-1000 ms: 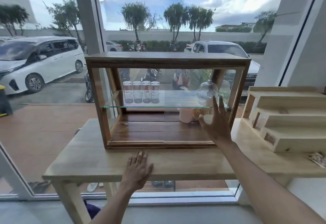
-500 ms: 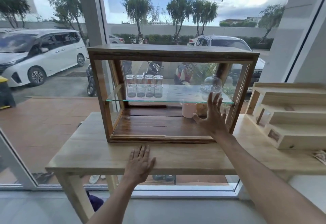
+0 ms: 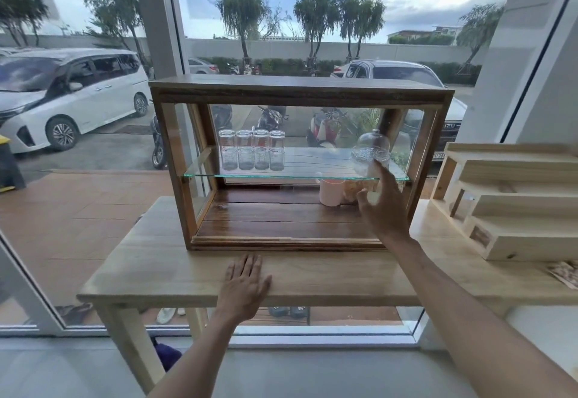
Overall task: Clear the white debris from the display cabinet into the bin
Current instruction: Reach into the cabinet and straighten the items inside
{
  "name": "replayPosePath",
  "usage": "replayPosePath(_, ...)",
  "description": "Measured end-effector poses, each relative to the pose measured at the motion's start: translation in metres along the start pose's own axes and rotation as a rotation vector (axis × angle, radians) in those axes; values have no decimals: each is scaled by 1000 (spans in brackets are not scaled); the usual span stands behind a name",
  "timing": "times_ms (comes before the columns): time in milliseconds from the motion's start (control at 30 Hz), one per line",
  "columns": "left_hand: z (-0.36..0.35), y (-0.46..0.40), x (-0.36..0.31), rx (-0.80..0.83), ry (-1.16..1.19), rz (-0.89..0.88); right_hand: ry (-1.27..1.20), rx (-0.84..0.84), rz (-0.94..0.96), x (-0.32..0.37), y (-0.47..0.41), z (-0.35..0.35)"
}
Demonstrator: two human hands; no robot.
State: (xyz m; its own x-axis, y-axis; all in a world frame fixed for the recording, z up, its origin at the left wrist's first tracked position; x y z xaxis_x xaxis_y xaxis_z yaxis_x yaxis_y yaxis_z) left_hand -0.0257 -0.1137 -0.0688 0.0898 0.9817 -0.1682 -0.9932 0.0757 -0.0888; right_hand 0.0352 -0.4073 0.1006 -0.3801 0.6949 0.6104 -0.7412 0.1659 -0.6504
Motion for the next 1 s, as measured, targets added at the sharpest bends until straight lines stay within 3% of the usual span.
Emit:
replayPosePath(100,0,0,0,1,3,1,-62,-73,-168,-10,-5,9)
replayPosePath(300,-1,-1,0,11,6,14,-56,-13,-422,-26,-8,15)
replayPosePath(667,1,-2,-3,25,-13,31,-154,-127,-473,-16,-1,8)
replayPosePath(1000,3,-1,-3,39,10,31,-227,-91,-429,25,17,-35)
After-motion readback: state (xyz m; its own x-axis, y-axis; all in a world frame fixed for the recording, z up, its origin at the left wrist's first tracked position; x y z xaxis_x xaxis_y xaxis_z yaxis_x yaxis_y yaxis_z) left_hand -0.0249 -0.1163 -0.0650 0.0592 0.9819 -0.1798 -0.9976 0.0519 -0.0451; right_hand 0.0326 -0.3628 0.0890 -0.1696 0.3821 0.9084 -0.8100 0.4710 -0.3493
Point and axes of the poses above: each hand's wrist, its own y-axis away from the middle knuckle, its own z-axis out of the back of the hand, x = y × z, the point moved 1 cm from there along -y, towards the middle knuckle, and after that the axes turned 1 degree about z, right-handed, at the moved point
